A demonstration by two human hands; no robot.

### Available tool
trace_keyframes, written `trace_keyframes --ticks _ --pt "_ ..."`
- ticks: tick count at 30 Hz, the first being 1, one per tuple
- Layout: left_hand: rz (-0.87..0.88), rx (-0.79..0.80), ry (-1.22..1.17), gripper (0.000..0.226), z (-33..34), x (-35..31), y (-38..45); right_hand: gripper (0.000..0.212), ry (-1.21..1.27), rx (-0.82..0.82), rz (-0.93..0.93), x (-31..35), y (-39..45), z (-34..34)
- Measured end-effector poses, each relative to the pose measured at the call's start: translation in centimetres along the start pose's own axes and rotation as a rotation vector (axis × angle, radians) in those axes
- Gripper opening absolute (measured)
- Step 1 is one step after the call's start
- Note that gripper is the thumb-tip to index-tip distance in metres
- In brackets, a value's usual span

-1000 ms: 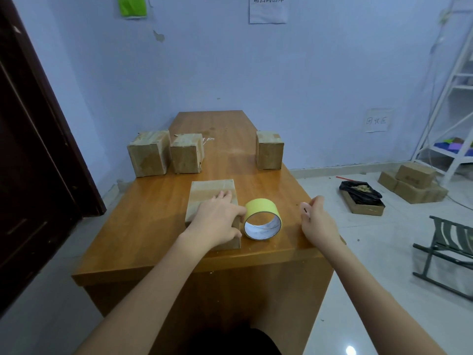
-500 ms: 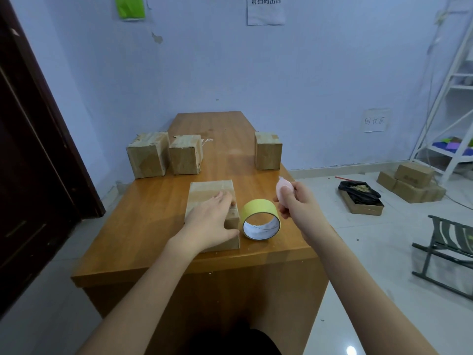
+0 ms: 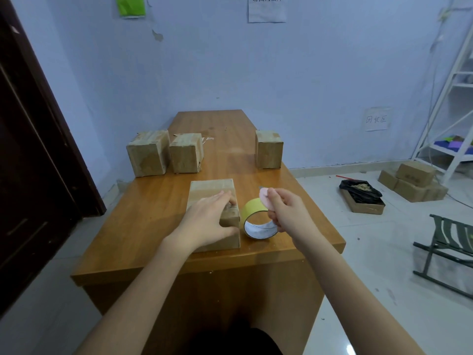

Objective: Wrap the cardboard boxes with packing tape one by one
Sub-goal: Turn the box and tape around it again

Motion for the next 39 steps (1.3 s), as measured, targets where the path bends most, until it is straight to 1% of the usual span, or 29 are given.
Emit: trace_keyframes --ticks 2,3,8,12,18,22,25,31,35,39 --pt "0.013 -0.021 -0.02 0.057 0.1 0.0 -0.2 0.023 -0.07 0.065 0.072 -0.4 0.0 1.2" --pt "0.019 -0.028 -0.016 0.06 0.1 0.0 -0.3 0.021 -0.078 0.07 0.085 -0.5 0.0 1.5" --pt "0.024 -0.032 0.011 0.071 0.4 0.0 -0.3 0.019 -0.128 0.006 0.059 0.0 0.2 2.0" --pt "0.038 -0.039 0.048 0.066 0.5 -0.1 -0.3 0.019 -0.183 -0.011 0.015 0.0 0.0 3.0" --pt "0.066 -0.054 0.063 0.063 0.4 -0.4 -0.4 0.027 -0.302 -0.131 0.026 -0.3 0.2 3.6" --pt "0.067 -0.051 0.065 0.066 0.2 -0.5 -0.5 0.03 -0.349 -0.136 0.031 0.0 0.5 4.1" --pt "0.075 -0.044 0.067 0.064 0.3 -0.6 -0.5 0.032 -0.384 -0.126 0.051 0.1 0.7 4.2" --pt "0.077 -0.057 0.079 0.058 0.4 -0.4 -0.5 0.037 -0.32 -0.049 0.114 -0.3 1.0 4.1" --pt "0.039 -0.042 0.055 0.062 0.5 -0.2 -0.3 0.033 -0.197 -0.012 0.171 -0.4 0.9 3.8" --pt "0.026 -0.035 0.042 0.064 0.6 -0.2 -0.2 0.033 -0.175 0.008 0.184 -0.5 0.7 3.5"
Point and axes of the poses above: each hand's wrist, its own y-axis towards the middle knuckle, its own z-axis out of the palm, x = y × z, the point moved 6 cm from there along y, towards the middle knuckle, and after that the axes turned 9 degrees about z, right-handed, at the moved point
